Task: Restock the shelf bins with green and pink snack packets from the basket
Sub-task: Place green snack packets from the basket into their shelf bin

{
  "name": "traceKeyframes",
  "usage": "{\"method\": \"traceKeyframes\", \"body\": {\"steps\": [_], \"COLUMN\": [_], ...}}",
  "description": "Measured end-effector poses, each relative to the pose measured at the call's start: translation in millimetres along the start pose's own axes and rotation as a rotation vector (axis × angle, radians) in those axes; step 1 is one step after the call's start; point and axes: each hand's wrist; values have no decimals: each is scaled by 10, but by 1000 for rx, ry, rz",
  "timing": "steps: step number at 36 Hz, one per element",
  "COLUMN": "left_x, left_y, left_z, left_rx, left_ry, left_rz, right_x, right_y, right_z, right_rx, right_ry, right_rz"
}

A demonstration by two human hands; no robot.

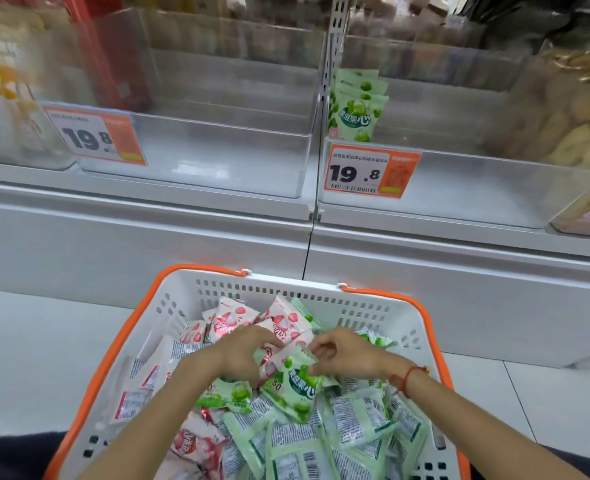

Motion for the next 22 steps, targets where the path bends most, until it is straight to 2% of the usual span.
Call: {"method": "traceKeyframes", "body": {"steps": [4, 8, 11, 17, 20, 22], "left_x": [177, 332, 389, 645, 734, 839], "left_y": [48, 96, 132, 351, 395, 433], "left_z": [-246, -436, -599, -1116, -1325, -1453], "left_rx": [-73, 63, 153, 200, 301, 423], "left_ry": [165, 436, 570, 568, 642, 715], "left_rz": [11, 16, 168, 347, 364, 383], "right_x": [-206, -450, -697, -1143, -1357, -1485], "right_y": [2, 92, 201, 525, 729, 852], "right_z": [-321, -646, -894, -1324, -1482, -1557], "right_rx": [72, 78, 84, 36, 151, 236], "right_ry": [-94, -135, -141, -154, -294, -337], "right_rz": [-46, -118, -132, -93, -83, -97]}}
Point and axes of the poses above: each hand's wrist, its own y-axis away from the middle knuckle, its own z-axis out of the palm, x = y × z, and after that the axes turned 8 degrees about x, right-handed
